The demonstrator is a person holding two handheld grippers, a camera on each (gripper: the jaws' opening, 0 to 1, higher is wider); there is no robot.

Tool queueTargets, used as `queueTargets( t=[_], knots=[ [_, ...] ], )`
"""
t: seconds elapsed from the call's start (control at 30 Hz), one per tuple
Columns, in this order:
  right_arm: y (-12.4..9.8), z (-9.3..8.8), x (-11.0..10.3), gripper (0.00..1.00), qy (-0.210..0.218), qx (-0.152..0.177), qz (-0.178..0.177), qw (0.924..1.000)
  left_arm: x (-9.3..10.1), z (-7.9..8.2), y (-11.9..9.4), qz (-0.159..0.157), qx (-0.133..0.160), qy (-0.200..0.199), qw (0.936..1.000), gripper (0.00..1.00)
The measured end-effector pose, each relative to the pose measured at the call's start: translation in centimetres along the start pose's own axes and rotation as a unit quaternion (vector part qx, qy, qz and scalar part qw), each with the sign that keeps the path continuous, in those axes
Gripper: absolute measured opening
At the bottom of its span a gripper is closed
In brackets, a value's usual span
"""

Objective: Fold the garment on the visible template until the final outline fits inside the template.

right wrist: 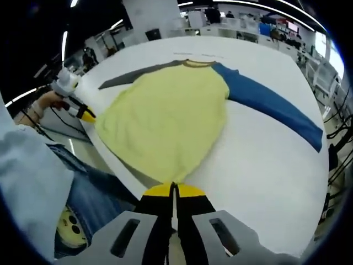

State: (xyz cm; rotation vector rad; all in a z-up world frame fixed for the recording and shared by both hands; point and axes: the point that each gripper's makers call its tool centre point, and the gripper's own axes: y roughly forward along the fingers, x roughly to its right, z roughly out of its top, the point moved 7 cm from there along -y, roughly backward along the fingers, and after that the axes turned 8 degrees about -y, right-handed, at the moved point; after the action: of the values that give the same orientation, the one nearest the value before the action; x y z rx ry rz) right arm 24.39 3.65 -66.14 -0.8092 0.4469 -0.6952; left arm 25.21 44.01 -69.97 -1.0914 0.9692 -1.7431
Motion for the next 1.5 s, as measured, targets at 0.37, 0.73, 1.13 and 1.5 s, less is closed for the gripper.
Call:
queueTargets(
  t=[0.37, 0.73, 1.13, 1.5],
  knots=[
    [0.2, 0.3, 0.3, 0.02, -0.003, -0.002, 0.001, 1.0000, 0.1, 0.1, 0.9, -0.010, -0.009, -0.013, 0.9998, 0.00],
    [-0.1, 0.3, 0.0, 0.02, -0.006, -0.005, 0.003, 1.0000, 0.7, 0.0, -1.6, 0.001, -0.023, 0.004, 0.9997, 0.00],
    [0.7, -1.0, -0.9, 0.01, 0.001, -0.029, 0.025, 0.9993, 0.3, -0.8, -2.2, 0.019, -0.049, 0.007, 0.9986, 0.00],
    [1.6, -2.3, -1.7, 0.01, -0.004, -0.061, 0.036, 0.9975, 0.0, -1.6, -1.6, 0.037, -0.073, 0.020, 0.9964, 0.00]
  ],
)
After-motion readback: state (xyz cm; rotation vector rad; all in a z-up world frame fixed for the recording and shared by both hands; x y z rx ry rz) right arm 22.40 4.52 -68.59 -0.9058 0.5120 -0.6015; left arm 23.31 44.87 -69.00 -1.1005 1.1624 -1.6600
